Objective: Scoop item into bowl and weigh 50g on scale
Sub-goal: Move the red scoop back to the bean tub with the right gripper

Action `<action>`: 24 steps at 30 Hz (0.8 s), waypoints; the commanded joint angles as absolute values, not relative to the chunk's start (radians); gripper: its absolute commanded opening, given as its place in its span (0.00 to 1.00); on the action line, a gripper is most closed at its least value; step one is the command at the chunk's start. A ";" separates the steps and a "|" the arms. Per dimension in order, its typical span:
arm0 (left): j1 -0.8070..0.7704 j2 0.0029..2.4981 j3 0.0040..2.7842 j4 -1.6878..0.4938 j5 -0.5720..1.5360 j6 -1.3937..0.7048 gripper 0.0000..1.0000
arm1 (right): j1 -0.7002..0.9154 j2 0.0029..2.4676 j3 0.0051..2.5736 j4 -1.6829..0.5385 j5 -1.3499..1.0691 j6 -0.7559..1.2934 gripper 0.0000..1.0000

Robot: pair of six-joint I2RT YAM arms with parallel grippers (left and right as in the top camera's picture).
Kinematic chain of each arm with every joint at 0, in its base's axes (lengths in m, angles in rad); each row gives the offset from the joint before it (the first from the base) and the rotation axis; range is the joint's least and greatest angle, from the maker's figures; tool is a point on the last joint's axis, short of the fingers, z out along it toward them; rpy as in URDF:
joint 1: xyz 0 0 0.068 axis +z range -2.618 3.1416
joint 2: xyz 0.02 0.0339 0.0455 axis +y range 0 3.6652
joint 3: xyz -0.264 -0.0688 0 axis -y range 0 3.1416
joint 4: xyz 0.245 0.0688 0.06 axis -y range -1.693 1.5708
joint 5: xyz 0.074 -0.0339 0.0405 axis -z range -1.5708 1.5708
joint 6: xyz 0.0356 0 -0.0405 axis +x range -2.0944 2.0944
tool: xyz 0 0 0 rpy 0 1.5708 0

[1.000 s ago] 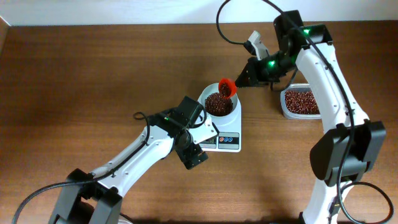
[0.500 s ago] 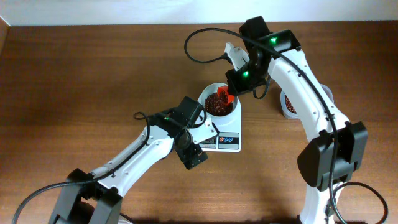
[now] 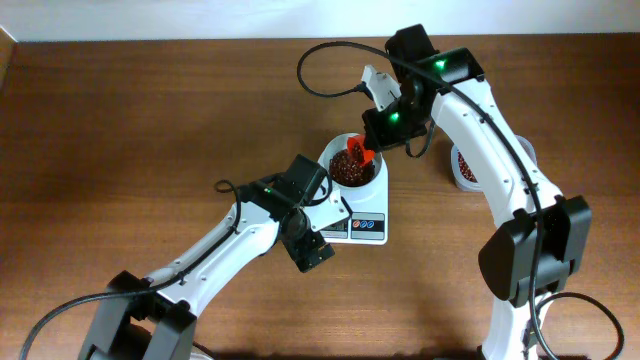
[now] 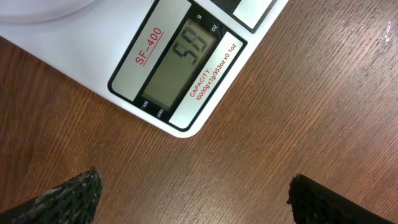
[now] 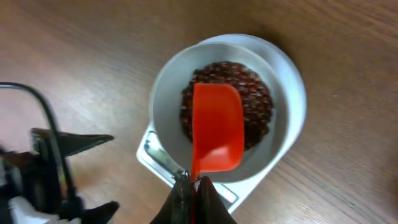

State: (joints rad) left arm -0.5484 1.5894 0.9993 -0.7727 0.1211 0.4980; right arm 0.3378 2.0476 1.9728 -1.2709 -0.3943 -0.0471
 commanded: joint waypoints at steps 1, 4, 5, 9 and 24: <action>-0.547 1.578 0.995 -0.771 0.135 0.514 0.99 | 0.293 2.026 1.994 -1.268 -0.548 -0.036 0.04; -0.547 1.578 0.995 -0.771 0.135 0.514 0.99 | 0.238 2.026 1.994 -1.278 -0.656 -0.036 0.04; -0.547 1.578 0.995 -0.771 0.135 0.514 0.99 | 0.216 2.026 1.994 -1.284 -0.694 -0.036 0.04; -0.547 1.578 0.995 -0.771 0.135 0.514 0.99 | 0.174 2.026 1.994 -1.301 -0.742 -0.036 0.04; -0.547 1.578 0.995 -0.771 0.135 0.514 0.99 | 0.176 2.026 1.994 -1.306 -0.742 -0.036 0.04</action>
State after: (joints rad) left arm -0.5484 1.5894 0.9993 -0.7727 0.1211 0.4980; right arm 0.1719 2.0476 1.9728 -1.3048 -0.7174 -0.0330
